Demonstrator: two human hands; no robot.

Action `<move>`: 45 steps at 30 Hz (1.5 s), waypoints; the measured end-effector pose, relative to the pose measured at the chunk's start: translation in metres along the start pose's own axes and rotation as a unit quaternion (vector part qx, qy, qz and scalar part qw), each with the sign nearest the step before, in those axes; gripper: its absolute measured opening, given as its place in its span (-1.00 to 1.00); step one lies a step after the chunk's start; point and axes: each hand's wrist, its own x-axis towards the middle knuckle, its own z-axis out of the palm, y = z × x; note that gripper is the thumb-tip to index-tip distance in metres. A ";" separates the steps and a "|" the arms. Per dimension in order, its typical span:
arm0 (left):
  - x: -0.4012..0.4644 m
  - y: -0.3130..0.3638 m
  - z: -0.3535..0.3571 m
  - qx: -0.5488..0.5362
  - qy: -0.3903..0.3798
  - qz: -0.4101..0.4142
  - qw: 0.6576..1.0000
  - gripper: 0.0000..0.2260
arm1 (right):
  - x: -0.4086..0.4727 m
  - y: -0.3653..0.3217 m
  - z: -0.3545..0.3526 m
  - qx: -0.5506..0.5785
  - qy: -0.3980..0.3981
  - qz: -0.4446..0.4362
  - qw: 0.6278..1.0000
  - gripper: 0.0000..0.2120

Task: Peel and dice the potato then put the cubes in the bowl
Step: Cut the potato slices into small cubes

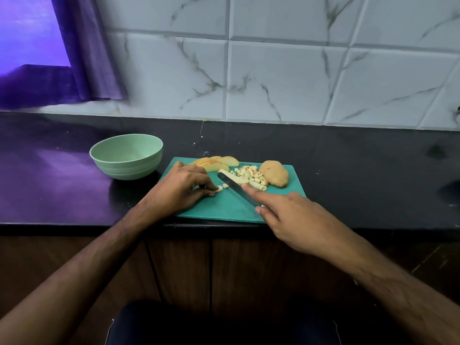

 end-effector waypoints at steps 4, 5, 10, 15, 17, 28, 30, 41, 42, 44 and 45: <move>0.000 0.000 0.000 0.000 0.001 0.007 1.000 -0.94 | 0.002 -0.006 0.013 0.008 -0.030 0.002 1.000 -0.50; 0.001 -0.001 0.000 -0.003 0.002 0.008 1.000 -0.95 | 0.003 -0.006 0.015 0.011 -0.037 0.002 0.999 -0.50; 0.001 0.000 -0.001 -0.006 -0.003 0.000 1.000 -0.94 | -0.001 -0.009 0.011 -0.083 -0.003 -0.013 0.997 -0.49; 0.000 0.003 -0.004 -0.010 -0.007 -0.014 1.000 -0.92 | 0.001 -0.008 0.008 -0.079 0.016 -0.011 0.997 -0.50; 0.000 0.004 -0.004 -0.011 -0.006 -0.019 1.000 -0.89 | 0.001 -0.004 0.005 -0.023 0.006 -0.005 1.000 -0.51; 0.000 0.001 -0.004 -0.022 -0.007 -0.020 1.000 -0.92 | 0.003 -0.007 0.010 0.112 -0.073 -0.001 0.991 -0.51; 0.000 0.001 -0.004 -0.024 -0.007 -0.024 0.999 -0.93 | 0.001 -0.009 0.009 0.027 -0.051 -0.004 0.998 -0.51; 0.000 0.004 -0.006 -0.018 -0.010 -0.015 1.000 -0.91 | 0.000 -0.013 0.018 -0.122 0.008 -0.017 0.992 -0.47; -0.001 0.004 -0.006 -0.018 -0.010 -0.017 1.000 -0.91 | 0.000 -0.013 0.018 -0.131 0.008 -0.015 0.991 -0.46; -0.001 0.005 -0.006 -0.019 -0.013 -0.016 1.000 -0.91 | 0.000 -0.013 0.018 -0.141 0.006 -0.014 0.990 -0.46; 0.000 0.006 -0.006 -0.018 -0.014 -0.013 1.000 -0.91 | 0.001 -0.013 0.018 -0.140 0.005 -0.015 0.990 -0.46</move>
